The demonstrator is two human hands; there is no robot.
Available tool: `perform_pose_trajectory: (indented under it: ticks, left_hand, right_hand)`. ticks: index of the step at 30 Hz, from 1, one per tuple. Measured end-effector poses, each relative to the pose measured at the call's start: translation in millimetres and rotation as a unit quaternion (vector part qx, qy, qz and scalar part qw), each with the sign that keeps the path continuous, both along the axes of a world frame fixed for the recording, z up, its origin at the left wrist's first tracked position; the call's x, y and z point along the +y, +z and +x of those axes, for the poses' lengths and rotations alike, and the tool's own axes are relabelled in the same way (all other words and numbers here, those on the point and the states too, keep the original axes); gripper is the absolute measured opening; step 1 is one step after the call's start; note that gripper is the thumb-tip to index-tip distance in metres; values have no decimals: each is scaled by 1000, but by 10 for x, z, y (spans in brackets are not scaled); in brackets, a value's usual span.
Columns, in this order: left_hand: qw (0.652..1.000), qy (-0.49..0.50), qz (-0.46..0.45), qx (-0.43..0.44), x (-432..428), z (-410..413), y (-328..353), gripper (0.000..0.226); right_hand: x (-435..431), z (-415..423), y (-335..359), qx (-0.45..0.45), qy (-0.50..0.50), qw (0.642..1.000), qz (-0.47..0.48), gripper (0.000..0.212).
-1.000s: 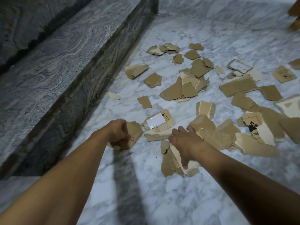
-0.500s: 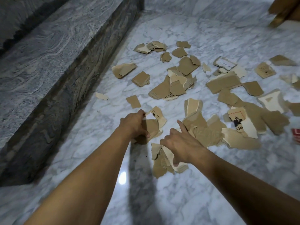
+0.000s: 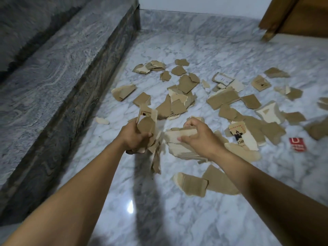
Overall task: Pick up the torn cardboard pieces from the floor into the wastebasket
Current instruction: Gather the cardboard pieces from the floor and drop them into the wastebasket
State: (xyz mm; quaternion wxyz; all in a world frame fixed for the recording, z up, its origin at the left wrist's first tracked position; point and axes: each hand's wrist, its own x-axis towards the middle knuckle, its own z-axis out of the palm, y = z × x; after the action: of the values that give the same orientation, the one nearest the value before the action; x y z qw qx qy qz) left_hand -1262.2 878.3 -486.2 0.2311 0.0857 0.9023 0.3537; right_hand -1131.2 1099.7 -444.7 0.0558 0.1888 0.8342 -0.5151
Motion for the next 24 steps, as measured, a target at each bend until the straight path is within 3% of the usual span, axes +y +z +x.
perform_pose_trajectory:
  ticks: [6, 11, 18, 21, 24]
  left_hand:
    - [995, 13, 99, -12, 148, -45, 411, 45]
    - [995, -10, 86, -48, 154, -50, 669, 43]
    - [986, -80, -65, -132, 5, 223, 341, 61]
    - [982, -80, -81, -152, -49, 425, 16, 58]
    - [985, -69, -123, -103, -80, 549, -212, 51]
  right_hand:
    - [346, -48, 220, 27, -148, 987, -63, 30]
    - [580, 136, 274, -46, -105, 991, -67, 30]
    - [521, 443, 110, -166, 18, 982, -85, 34]
    - [243, 530, -168, -194, 70, 979, -10, 66]
    - [-1, 640, -347, -196, 167, 956, 143, 74]
